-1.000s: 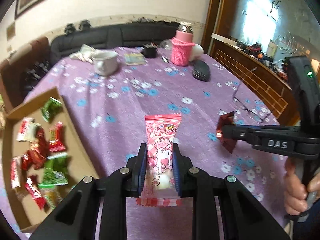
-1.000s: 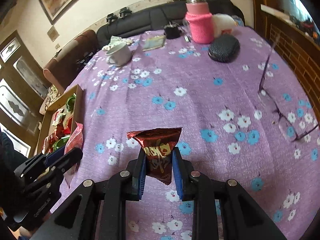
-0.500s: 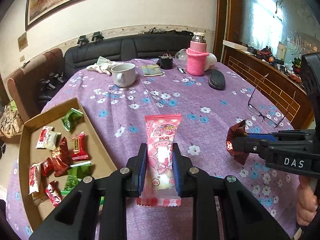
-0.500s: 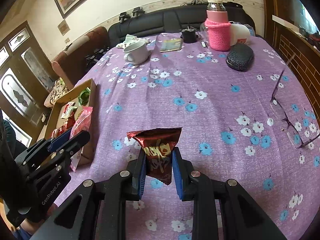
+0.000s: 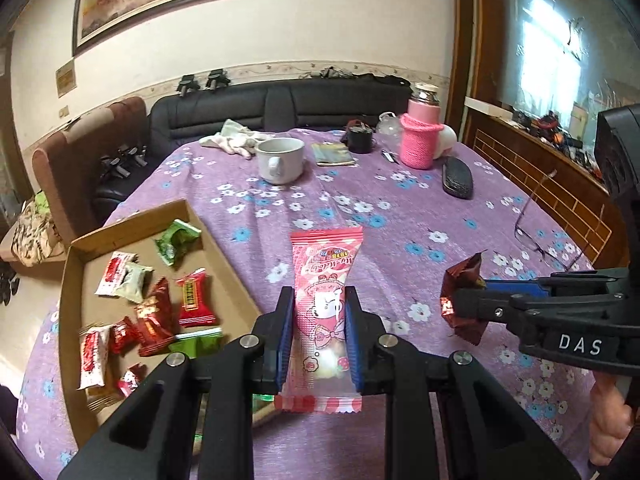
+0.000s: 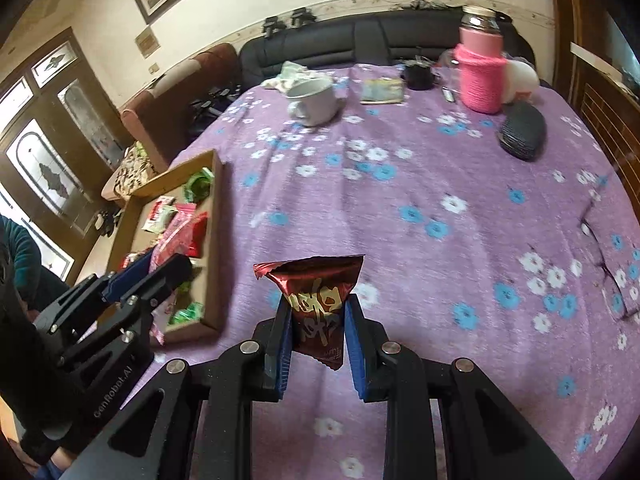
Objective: Organize snacks
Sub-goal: 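Carry the pink packet and red-brown candy over the box, then open both grippers to drop the pink packet and red-brown candy into the box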
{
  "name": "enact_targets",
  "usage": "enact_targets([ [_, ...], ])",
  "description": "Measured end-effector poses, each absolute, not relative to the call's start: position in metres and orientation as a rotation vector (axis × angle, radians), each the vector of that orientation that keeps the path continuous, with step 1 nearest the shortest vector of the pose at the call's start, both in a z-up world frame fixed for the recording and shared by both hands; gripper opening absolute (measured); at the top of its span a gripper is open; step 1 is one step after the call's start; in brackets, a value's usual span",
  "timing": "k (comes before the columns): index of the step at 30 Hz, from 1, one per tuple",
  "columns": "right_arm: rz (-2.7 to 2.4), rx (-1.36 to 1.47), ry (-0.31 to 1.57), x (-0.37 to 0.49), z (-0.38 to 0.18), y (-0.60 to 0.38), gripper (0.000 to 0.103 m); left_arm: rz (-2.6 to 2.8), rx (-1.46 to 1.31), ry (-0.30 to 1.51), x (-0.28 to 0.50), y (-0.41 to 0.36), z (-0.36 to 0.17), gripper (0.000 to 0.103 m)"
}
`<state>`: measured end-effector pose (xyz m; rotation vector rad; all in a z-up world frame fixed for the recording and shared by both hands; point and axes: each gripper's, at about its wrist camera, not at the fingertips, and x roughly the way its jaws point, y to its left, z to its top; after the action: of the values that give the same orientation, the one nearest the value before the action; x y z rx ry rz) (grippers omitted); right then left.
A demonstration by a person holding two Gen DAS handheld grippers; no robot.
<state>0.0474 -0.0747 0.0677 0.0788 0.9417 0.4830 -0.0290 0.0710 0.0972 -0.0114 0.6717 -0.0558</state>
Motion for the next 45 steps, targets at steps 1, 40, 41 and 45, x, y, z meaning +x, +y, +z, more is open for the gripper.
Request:
enact_targets([
  [1,0.493,0.077,0.941,0.049,0.069,-0.068,0.026,-0.051,-0.018,0.671,-0.029,0.075,0.098,0.022],
  [40,0.632,-0.083,0.999,0.076,0.009,0.126,0.027,0.256,-0.215,0.790,-0.044,0.228,0.040,0.023],
  [41,0.633,-0.086,0.994,0.075,0.009,0.126,0.027,0.255,-0.216,0.791,-0.045,0.228,0.039,0.023],
  [45,0.633,-0.092,0.990,0.074,0.010,0.127,0.027,0.258,-0.214,0.800,-0.043,0.228,0.038,0.023],
])
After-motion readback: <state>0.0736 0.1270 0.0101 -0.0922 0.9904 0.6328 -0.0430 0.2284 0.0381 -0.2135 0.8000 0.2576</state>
